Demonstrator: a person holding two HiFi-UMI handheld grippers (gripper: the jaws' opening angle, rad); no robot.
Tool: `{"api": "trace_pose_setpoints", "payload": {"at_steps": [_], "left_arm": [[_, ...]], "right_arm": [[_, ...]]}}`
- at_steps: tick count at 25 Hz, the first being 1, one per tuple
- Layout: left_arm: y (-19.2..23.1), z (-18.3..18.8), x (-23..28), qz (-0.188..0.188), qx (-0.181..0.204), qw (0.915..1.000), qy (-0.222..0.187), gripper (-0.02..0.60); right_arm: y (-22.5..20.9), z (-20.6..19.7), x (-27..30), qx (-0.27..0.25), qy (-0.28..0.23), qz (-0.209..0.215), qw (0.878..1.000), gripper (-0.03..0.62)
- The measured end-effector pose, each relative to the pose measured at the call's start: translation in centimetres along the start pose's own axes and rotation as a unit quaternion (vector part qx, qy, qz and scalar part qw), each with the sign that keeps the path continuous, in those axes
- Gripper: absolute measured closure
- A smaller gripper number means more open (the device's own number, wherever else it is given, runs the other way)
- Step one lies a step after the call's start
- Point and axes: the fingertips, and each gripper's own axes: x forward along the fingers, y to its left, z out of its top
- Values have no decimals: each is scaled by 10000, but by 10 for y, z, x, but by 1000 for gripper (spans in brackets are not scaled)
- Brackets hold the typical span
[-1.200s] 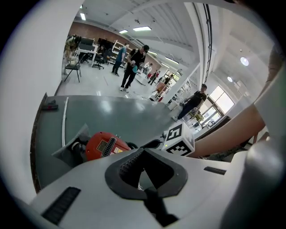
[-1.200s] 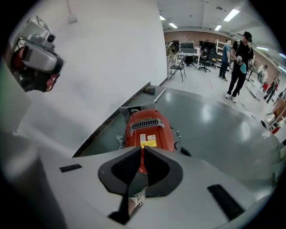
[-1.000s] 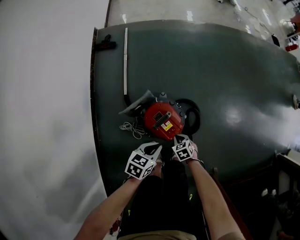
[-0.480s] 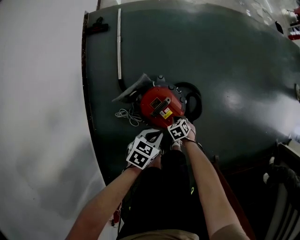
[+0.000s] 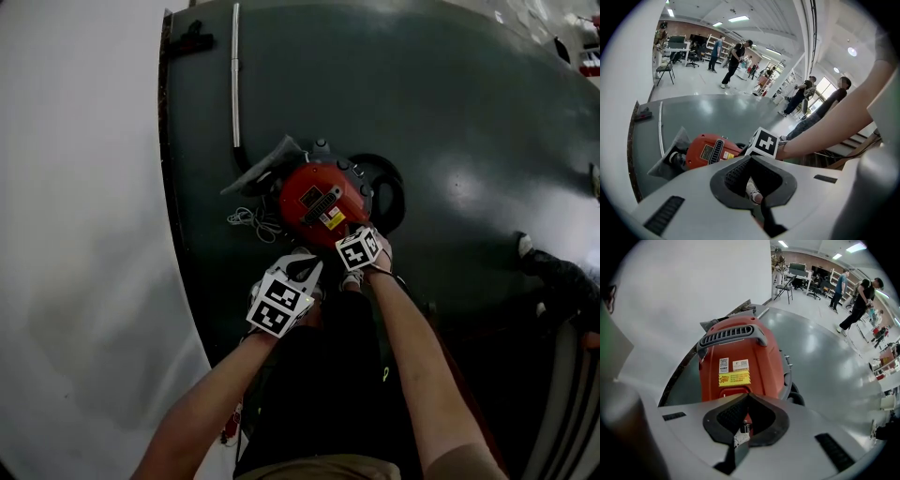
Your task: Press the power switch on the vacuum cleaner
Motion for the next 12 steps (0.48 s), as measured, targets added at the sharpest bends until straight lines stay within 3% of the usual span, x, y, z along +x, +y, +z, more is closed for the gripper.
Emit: {"api": "trace_pose_setpoints", "payload": {"at_steps": [7,12], "left_arm": [[-1,43,-44,288,260,9985,-385,578],[-21,71,-96,447,101,9964,-707,578]], "right_arm": [[-2,15,-59,676,-909,61,9935,585],[11,30,-150,597,-1667,193,9840,585]]}}
